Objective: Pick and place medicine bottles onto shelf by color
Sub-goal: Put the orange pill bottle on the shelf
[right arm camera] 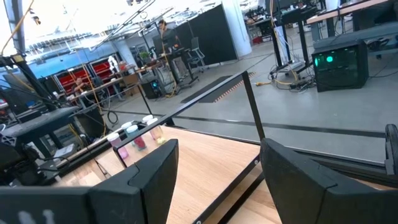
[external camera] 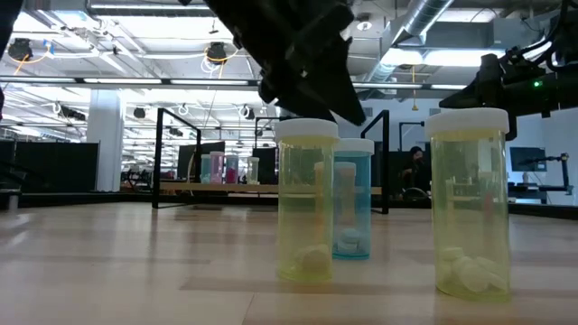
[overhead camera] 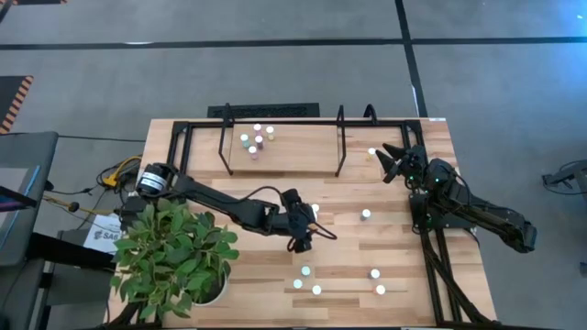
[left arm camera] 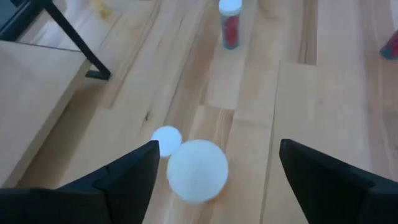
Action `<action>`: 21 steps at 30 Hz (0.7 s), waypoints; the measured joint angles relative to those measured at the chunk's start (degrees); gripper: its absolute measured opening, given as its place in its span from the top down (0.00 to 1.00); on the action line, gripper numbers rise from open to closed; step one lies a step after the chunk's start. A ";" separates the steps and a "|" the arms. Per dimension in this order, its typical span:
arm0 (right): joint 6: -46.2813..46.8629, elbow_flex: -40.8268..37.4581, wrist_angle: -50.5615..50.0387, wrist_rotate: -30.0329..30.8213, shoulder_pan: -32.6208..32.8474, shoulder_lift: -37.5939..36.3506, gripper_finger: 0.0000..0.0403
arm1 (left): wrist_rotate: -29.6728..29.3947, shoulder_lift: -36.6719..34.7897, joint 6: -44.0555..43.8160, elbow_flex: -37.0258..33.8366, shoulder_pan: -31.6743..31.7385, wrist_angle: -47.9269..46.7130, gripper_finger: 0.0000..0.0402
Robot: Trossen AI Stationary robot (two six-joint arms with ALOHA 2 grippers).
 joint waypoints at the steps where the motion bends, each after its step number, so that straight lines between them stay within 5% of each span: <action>1: -0.01 0.00 -0.04 0.02 0.00 0.02 0.38 | -0.36 0.05 0.00 0.00 -0.16 -0.10 0.19; 15: 0.00 -0.01 -0.03 0.02 -0.01 0.02 0.38 | -5.73 2.74 -6.62 0.02 -0.43 0.65 0.18; 21: -0.01 -0.02 -0.02 0.02 0.01 0.02 0.38 | -8.36 4.04 -13.30 -0.11 -0.60 -0.37 0.11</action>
